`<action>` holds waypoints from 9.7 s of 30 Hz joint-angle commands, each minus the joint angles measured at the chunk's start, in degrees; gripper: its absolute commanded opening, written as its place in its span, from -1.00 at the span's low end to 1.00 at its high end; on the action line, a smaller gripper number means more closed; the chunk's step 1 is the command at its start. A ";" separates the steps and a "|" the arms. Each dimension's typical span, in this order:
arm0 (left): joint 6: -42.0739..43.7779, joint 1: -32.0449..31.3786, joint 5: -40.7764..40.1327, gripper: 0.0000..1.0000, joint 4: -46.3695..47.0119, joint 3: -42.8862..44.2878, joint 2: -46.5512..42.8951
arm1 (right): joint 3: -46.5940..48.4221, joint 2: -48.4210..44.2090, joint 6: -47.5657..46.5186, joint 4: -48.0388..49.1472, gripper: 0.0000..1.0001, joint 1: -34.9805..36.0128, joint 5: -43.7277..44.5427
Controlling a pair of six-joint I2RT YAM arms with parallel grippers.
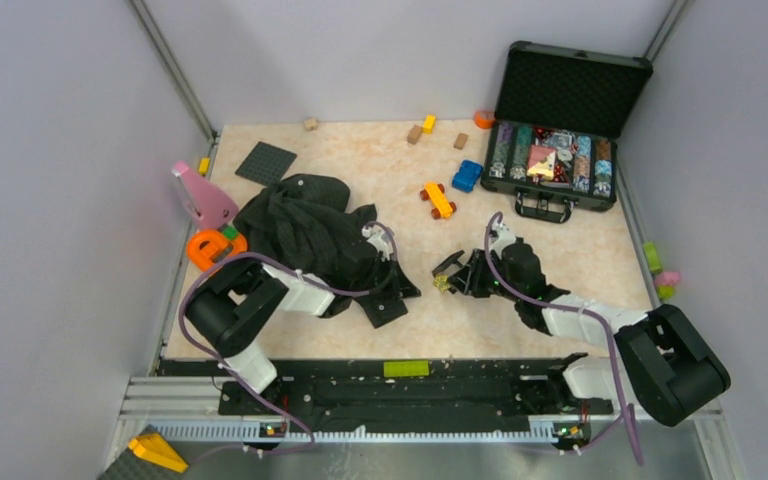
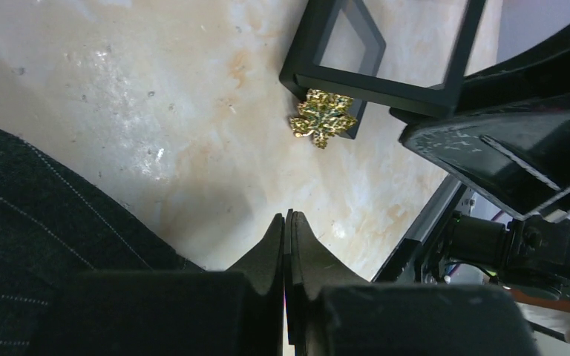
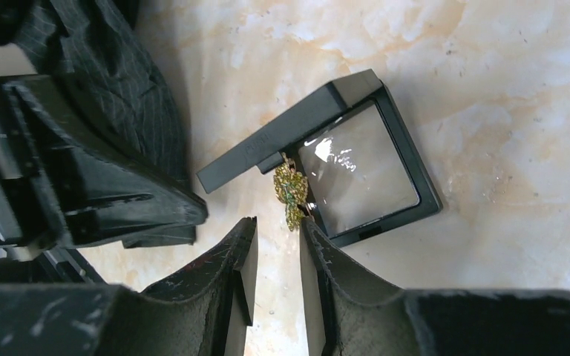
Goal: Remove the brooch from the garment
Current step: Adjust the brooch in the brooch box, then close the brooch box at the center of the board, then move the brooch box to the center of the board, then flatten out the clothes at the center of the board.
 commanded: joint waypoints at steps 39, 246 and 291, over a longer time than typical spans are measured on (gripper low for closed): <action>-3.28 -2.12 0.19 -1.00 8.07 7.66 13.58 | 1.74 15.61 0.51 19.77 -0.56 -4.95 -9.17; 10.26 14.23 -12.40 0.52 -24.57 -6.80 -22.91 | 21.24 -5.24 -12.26 -38.66 0.25 3.60 31.05; 19.21 35.34 -13.23 0.96 -45.82 11.04 -42.36 | 37.92 23.74 -8.31 -10.79 0.50 25.02 7.52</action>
